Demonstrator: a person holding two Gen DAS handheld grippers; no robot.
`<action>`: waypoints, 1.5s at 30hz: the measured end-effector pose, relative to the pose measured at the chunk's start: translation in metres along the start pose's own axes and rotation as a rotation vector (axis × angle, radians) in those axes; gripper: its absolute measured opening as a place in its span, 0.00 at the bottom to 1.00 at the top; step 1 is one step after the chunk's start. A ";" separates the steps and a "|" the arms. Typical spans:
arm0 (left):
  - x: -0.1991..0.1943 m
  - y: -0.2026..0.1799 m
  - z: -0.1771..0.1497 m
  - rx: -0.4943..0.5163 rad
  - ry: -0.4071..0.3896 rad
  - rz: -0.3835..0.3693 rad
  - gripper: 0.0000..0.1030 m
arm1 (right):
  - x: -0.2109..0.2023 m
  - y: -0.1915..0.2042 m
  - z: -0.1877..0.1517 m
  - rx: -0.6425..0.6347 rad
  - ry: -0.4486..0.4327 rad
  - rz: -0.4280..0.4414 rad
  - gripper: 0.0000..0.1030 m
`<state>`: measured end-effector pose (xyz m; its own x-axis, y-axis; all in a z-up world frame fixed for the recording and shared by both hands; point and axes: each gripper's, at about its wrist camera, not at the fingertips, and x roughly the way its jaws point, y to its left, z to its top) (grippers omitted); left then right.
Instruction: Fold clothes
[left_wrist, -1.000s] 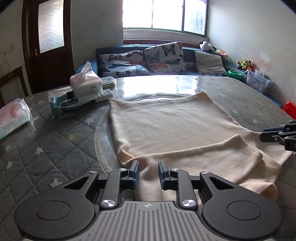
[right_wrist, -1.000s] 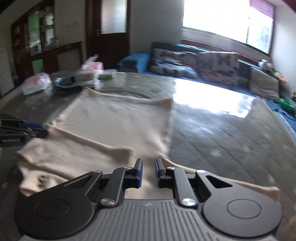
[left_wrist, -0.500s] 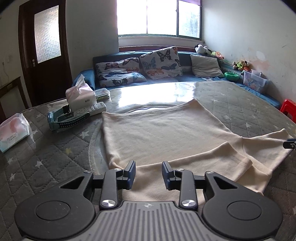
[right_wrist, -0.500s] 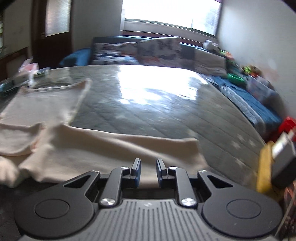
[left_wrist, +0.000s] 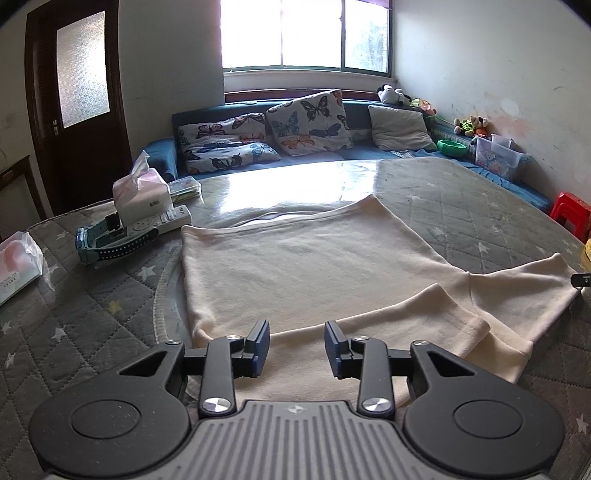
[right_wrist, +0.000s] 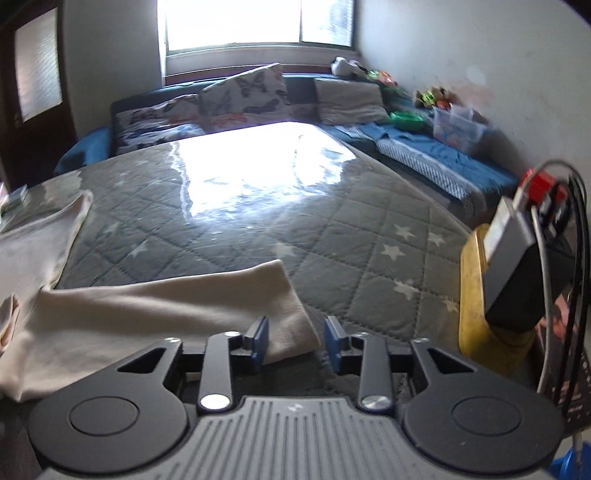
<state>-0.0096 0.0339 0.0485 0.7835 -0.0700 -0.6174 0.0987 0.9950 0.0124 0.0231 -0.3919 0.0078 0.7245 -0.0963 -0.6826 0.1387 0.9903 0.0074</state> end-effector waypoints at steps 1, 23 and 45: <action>0.001 -0.001 0.000 0.003 0.003 -0.002 0.36 | 0.002 -0.002 0.000 0.015 0.005 0.002 0.33; 0.004 -0.034 -0.002 0.065 0.019 -0.063 0.41 | -0.062 0.069 0.056 -0.092 -0.166 0.321 0.08; -0.030 0.050 -0.026 -0.106 -0.010 0.075 0.44 | -0.064 0.309 0.026 -0.513 -0.052 0.732 0.08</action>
<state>-0.0438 0.0870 0.0473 0.7924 0.0042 -0.6100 -0.0247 0.9994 -0.0252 0.0373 -0.0825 0.0731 0.5449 0.5849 -0.6008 -0.6798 0.7276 0.0918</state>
